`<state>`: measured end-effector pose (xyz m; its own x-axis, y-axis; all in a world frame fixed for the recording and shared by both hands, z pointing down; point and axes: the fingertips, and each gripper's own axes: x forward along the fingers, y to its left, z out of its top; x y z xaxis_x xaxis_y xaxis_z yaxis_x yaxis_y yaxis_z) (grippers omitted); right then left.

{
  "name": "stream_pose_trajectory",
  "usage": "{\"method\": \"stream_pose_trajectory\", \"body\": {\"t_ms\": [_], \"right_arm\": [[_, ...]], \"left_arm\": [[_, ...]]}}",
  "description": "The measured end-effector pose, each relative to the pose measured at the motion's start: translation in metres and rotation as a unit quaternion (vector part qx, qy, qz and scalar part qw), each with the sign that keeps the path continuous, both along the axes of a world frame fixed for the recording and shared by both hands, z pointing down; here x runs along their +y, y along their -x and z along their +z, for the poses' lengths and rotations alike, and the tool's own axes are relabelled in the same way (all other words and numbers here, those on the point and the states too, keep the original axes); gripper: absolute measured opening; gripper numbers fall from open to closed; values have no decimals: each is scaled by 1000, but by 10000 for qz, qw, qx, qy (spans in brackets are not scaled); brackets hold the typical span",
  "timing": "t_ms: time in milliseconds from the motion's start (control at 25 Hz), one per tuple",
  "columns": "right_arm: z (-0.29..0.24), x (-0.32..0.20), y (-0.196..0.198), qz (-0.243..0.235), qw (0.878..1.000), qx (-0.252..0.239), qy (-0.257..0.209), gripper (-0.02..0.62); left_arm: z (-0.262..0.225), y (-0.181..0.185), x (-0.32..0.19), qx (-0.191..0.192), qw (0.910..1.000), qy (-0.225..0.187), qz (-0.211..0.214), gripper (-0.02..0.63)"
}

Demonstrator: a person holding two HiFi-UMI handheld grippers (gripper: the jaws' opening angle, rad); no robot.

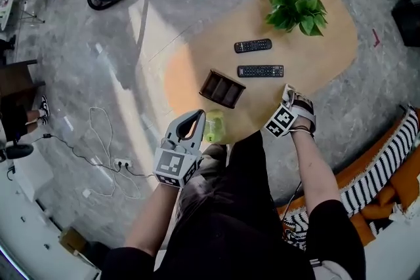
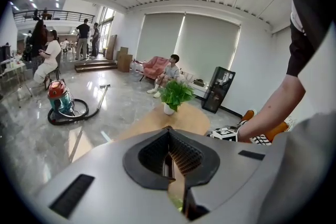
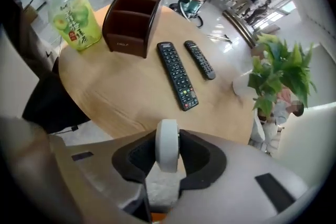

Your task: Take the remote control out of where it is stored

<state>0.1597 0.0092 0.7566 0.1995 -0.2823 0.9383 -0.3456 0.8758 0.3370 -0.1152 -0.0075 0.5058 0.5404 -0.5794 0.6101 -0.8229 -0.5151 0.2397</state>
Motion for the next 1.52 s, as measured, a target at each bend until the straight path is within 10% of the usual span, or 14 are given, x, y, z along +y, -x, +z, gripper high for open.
{"method": "stream_pose_trajectory", "body": {"t_ms": [440, 680, 1520], "right_arm": [[37, -12, 67, -2358, 9701, 289, 498, 118], [67, -13, 94, -1898, 9774, -656, 665, 118], [38, 17, 91, -1174, 9855, -1226, 16, 164]], "left_arm": [[28, 36, 26, -155, 9976, 427, -521, 6], [34, 60, 41, -233, 9944, 660, -786, 6], [26, 43, 50, -178, 9993, 276, -191, 6]]}}
